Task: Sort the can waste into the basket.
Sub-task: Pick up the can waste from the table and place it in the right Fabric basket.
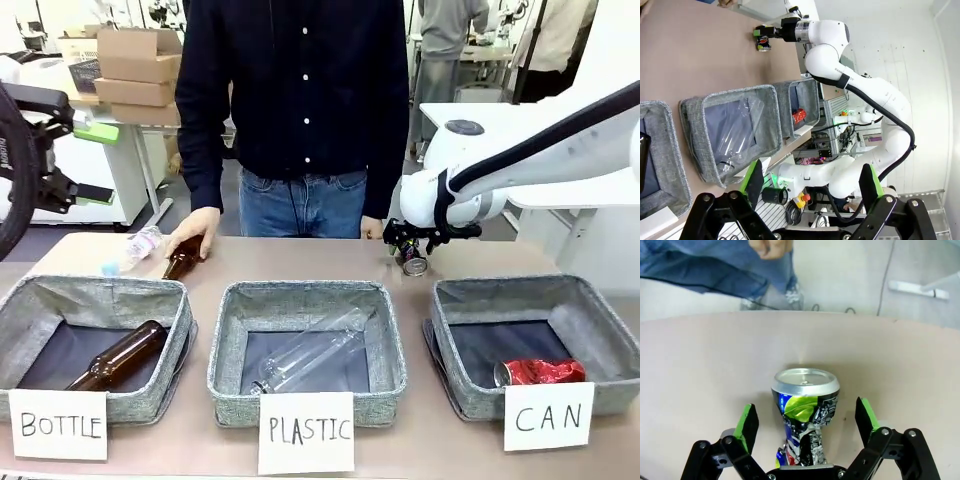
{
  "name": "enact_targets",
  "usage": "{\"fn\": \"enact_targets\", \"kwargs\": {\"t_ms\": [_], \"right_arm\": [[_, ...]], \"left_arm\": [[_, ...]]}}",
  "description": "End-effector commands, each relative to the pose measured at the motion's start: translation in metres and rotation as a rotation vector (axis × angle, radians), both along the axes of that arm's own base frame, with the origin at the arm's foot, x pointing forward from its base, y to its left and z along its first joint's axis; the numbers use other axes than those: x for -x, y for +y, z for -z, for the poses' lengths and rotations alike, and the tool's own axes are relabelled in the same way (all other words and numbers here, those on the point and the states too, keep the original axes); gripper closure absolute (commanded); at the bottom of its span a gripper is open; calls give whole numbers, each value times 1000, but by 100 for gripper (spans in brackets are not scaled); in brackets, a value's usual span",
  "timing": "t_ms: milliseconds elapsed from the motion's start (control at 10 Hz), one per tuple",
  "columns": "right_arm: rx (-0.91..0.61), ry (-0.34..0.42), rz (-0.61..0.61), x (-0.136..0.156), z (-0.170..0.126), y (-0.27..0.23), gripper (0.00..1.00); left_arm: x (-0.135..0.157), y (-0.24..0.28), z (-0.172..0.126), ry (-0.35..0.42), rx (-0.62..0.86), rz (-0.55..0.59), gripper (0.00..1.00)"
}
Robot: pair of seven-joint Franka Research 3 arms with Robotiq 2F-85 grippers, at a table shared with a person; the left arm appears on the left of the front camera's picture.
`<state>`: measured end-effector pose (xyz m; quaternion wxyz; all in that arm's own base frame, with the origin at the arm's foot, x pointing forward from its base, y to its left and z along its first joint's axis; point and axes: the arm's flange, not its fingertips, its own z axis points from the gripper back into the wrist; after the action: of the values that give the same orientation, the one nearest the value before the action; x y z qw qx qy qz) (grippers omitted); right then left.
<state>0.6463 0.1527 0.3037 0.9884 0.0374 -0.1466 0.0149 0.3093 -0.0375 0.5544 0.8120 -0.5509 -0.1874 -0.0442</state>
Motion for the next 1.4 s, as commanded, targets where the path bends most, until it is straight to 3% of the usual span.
{"fn": "enact_targets", "kwargs": {"t_ms": [0, 100, 200, 300, 400, 500, 1300], "right_arm": [[4, -1, 43, -3, -5, 4, 0], [7, 13, 40, -3, -3, 4, 60], [10, 24, 35, -2, -2, 4, 60], [8, 23, 33, -2, -1, 4, 100], [9, 25, 32, -2, -1, 3, 64], [11, 23, 31, -1, -1, 3, 100], [3, 38, 47, 0, -10, -2, 100]], "left_arm": [[0, 1, -2, -2, 17, 3, 0], [0, 1, -2, -2, 17, 3, 0], [0, 1, -2, -2, 17, 3, 0], [0, 1, -2, -2, 17, 3, 0], [0, 1, -2, -2, 17, 3, 0], [0, 1, -2, -2, 17, 3, 0], [0, 1, -2, -2, 17, 3, 0]]}}
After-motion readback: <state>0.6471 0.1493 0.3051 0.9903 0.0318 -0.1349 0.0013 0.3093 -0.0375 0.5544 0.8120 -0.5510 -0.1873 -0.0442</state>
